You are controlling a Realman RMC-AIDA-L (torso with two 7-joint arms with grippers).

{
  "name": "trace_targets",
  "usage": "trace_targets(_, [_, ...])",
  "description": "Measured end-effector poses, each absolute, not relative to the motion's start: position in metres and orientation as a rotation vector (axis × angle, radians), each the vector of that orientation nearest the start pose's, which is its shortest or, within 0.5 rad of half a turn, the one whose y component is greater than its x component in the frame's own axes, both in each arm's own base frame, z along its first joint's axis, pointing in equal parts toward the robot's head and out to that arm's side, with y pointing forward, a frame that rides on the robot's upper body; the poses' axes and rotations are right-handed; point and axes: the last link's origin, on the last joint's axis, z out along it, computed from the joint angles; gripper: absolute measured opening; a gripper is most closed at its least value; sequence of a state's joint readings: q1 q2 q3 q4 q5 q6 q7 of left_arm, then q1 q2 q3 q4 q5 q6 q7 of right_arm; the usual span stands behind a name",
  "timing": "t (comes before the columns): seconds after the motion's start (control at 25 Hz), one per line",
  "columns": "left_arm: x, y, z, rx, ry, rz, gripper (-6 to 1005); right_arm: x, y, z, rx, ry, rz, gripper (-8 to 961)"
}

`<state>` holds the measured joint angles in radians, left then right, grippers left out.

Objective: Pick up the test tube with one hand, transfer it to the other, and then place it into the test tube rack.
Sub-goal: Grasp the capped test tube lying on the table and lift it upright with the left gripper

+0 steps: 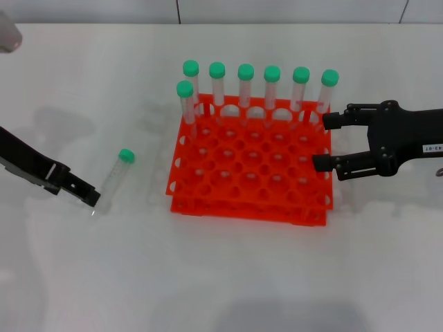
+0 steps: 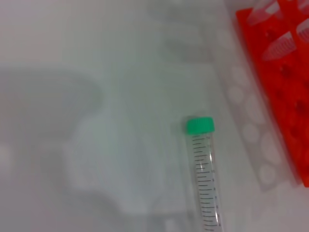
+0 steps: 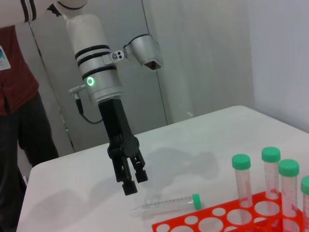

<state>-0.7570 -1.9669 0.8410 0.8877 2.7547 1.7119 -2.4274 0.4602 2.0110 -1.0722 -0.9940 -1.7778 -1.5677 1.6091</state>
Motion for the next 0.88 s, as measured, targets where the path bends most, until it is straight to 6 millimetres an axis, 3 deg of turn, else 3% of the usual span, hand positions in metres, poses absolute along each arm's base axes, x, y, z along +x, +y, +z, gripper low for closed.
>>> trace_targets(0.88, [-0.262, 0.37, 0.039, -2.436, -1.507, 0.524, 838, 0.212, 0.336, 0.028, -2.871, 0.417, 0.614, 841])
